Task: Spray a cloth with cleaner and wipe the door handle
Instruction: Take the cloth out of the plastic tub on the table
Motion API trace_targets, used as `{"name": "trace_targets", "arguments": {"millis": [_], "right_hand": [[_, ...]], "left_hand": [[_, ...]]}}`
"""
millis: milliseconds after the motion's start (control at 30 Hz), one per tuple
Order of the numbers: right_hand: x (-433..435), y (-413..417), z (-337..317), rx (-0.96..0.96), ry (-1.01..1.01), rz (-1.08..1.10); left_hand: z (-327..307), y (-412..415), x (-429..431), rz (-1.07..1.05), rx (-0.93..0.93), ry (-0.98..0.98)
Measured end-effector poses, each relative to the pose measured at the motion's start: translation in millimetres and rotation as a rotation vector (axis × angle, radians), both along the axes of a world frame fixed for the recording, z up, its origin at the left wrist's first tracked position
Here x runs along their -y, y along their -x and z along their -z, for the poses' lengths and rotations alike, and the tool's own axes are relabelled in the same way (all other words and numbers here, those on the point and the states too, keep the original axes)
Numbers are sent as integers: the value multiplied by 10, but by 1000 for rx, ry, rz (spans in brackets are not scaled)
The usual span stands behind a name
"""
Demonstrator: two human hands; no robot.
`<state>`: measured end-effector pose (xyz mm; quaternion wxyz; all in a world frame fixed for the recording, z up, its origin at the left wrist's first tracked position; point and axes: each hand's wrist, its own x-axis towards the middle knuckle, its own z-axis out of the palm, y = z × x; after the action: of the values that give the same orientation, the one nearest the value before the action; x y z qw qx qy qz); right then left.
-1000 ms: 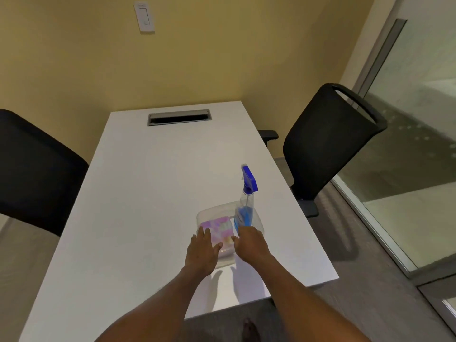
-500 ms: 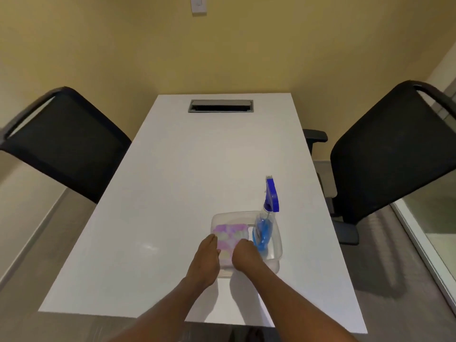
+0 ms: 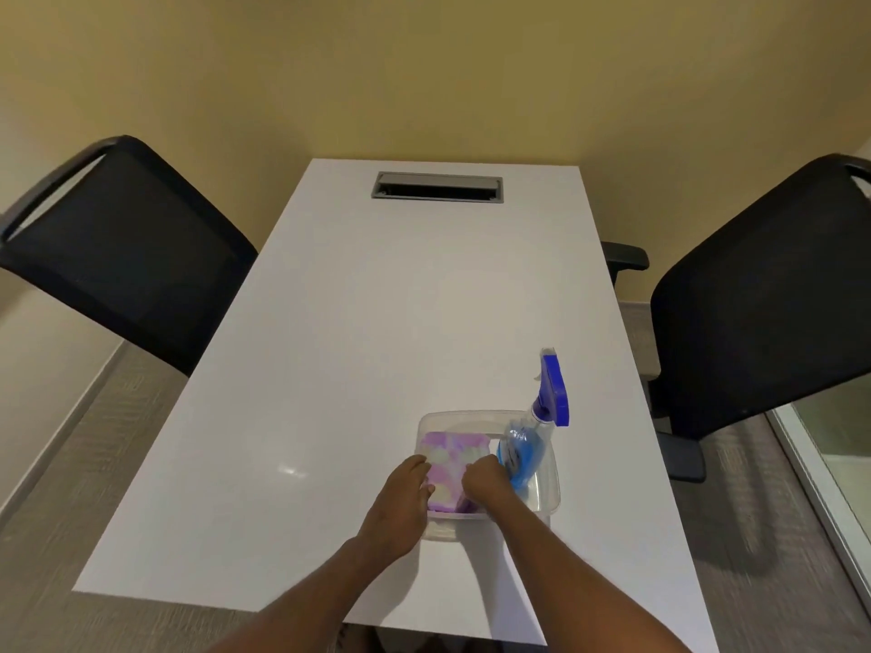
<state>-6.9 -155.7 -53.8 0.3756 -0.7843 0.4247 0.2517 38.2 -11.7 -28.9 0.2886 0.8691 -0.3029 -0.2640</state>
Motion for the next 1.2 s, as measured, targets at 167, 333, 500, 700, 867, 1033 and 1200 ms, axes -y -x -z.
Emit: {"name": "trace_targets", "arguments": {"millis": [167, 333, 500, 700, 867, 1033, 1200], "right_hand": [[-23, -45, -45, 135, -113, 347], [-68, -12, -160, 227, -137, 646], [-221, 170, -415, 449, -250, 837], [-326, 297, -698, 632, -427, 941], [-362, 295, -807, 721, -510, 942], [-333, 326, -830, 800, -552, 918], [-273, 371, -848, 807, -545, 831]], "left_hand": [[-63, -123, -5, -47, -50, 65], [-134, -278, 46, -160, -43, 164], [-139, -443, 94, -413, -164, 206], [-211, -571, 113, -597, -372, 299], [-359, -551, 164, -502, -611, 427], [-502, -526, 131, -305, -977, 546], [-542, -560, 63, -210, -1138, 553]]}}
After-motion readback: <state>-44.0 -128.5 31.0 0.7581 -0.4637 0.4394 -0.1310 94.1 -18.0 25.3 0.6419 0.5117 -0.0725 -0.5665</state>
